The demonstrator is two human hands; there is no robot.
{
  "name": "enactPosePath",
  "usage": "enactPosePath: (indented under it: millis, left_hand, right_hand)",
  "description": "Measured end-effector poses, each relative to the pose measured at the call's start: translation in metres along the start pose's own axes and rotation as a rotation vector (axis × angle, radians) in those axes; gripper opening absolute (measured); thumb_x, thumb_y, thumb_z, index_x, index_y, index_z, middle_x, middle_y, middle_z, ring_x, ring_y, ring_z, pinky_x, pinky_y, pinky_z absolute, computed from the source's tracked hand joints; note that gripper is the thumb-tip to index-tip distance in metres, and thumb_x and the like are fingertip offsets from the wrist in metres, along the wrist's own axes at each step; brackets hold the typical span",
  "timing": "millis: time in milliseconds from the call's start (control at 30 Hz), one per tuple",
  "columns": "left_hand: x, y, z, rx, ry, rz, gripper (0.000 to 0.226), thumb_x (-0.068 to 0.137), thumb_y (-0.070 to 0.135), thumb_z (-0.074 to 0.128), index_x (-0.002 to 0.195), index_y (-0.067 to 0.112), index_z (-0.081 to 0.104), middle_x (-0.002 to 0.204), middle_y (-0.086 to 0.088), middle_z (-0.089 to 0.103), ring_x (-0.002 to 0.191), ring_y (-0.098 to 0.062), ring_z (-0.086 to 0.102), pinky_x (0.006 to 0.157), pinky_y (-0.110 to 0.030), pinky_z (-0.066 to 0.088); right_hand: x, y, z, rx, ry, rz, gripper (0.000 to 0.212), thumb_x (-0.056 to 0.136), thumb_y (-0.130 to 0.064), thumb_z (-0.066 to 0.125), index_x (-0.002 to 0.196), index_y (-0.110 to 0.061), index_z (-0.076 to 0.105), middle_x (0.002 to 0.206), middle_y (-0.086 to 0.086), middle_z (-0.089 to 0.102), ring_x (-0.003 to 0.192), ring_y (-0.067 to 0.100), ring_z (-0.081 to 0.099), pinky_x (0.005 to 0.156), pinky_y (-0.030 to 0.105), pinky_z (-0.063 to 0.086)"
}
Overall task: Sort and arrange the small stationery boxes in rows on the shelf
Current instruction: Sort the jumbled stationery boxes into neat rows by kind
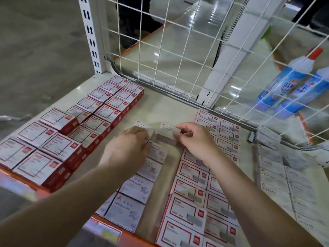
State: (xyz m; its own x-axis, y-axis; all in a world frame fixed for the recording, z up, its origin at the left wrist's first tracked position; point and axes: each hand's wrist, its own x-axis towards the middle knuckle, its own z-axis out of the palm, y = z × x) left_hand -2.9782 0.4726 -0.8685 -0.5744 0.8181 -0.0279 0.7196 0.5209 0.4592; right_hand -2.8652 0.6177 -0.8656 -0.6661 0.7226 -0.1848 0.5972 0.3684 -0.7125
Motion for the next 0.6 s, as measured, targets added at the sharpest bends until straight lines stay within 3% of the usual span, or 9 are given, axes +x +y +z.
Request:
enactPosePath:
  millis: [233, 433, 600]
  left_hand:
    - [0.000, 0.000, 0.003, -0.027, 0.007, 0.011, 0.030, 0.093, 0.033, 0.046, 0.119, 0.024, 0.058, 0.129, 0.013, 0.048, 0.108, -0.013, 0.050, 0.085, -0.034, 0.050]
    - [0.000, 0.001, 0.001, 0.004, -0.001, 0.018, 0.030, 0.094, 0.033, 0.045, 0.121, 0.025, 0.056, 0.130, 0.011, 0.048, 0.110, -0.014, 0.049, 0.087, -0.034, 0.048]
    - [0.000, 0.001, 0.000, 0.040, -0.013, 0.058, 0.036, 0.096, 0.034, 0.040, 0.131, 0.037, 0.047, 0.135, 0.011, 0.045, 0.116, -0.015, 0.047, 0.088, -0.031, 0.047]
  right_hand:
    - [-0.003, -0.003, 0.005, -0.039, -0.032, -0.050, 0.038, 0.086, -0.019, 0.065, 0.123, -0.023, 0.059, 0.118, -0.007, 0.061, 0.094, 0.003, 0.051, 0.061, 0.000, 0.033]
    - [-0.010, -0.005, 0.007, -0.034, -0.076, -0.087, 0.038, 0.087, -0.024, 0.064, 0.125, -0.028, 0.058, 0.106, -0.010, 0.054, 0.097, 0.005, 0.051, 0.071, 0.006, 0.036]
    - [-0.010, -0.004, 0.011, -0.046, -0.062, -0.107, 0.036, 0.089, -0.024, 0.062, 0.124, -0.026, 0.059, 0.119, -0.005, 0.056, 0.102, 0.003, 0.048, 0.088, 0.016, 0.035]
